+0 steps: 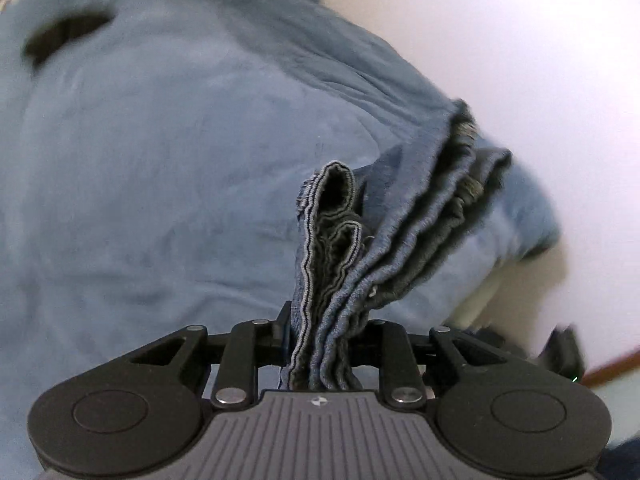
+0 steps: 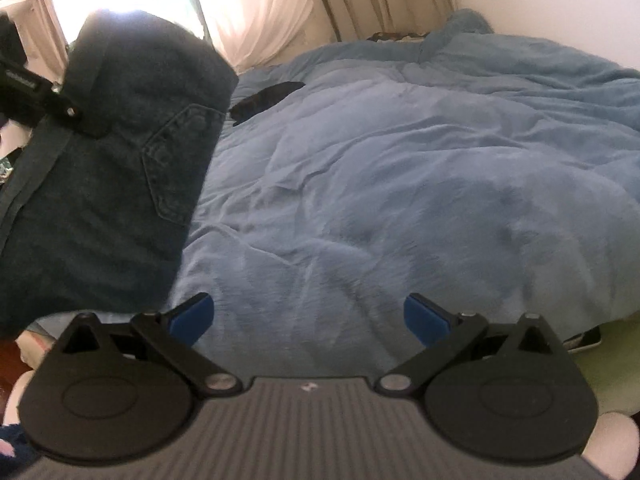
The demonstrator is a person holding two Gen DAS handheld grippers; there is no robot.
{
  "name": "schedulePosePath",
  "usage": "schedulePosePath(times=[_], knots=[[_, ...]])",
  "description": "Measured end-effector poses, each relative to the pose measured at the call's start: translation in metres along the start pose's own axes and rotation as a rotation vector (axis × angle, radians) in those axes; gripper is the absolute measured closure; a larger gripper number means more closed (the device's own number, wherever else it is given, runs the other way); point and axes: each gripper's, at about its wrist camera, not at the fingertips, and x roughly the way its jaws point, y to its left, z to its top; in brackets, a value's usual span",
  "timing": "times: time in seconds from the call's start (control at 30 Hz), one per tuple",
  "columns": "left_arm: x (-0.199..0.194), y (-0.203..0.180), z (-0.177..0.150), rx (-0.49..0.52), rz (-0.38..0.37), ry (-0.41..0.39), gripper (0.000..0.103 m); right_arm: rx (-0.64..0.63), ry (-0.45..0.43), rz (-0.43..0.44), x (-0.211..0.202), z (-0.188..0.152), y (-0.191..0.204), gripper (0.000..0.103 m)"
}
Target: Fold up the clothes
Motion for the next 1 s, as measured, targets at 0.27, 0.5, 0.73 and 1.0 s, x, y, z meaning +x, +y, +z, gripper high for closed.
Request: schedulePosePath(times=[0.27, 0.5, 0.73, 1.0], knots=[[0.049, 0.157, -0.085, -0.5, -0.138, -0.138, 0.081, -0.057, 0.062, 0.056, 0.025, 0.013, 0.021, 0.001], [0.053, 0.21, -0.139, -0.636, -0.279, -0.192, 0.074, -0.071, 0.155, 0.208, 0.087, 0.042, 0.054, 0.001], [0.029, 0.219, -0.159, -0.631, -0.258, -0.224, 0.069, 0.097, 0.31, 0.396, 0.188, 0.075, 0.073, 0.01], [0.024, 0.217, -0.17, -0.609, -0.194, -0.243, 0.058, 0.126, 0.41, 0.403, 0.267, 0.075, 0.089, 0.018]])
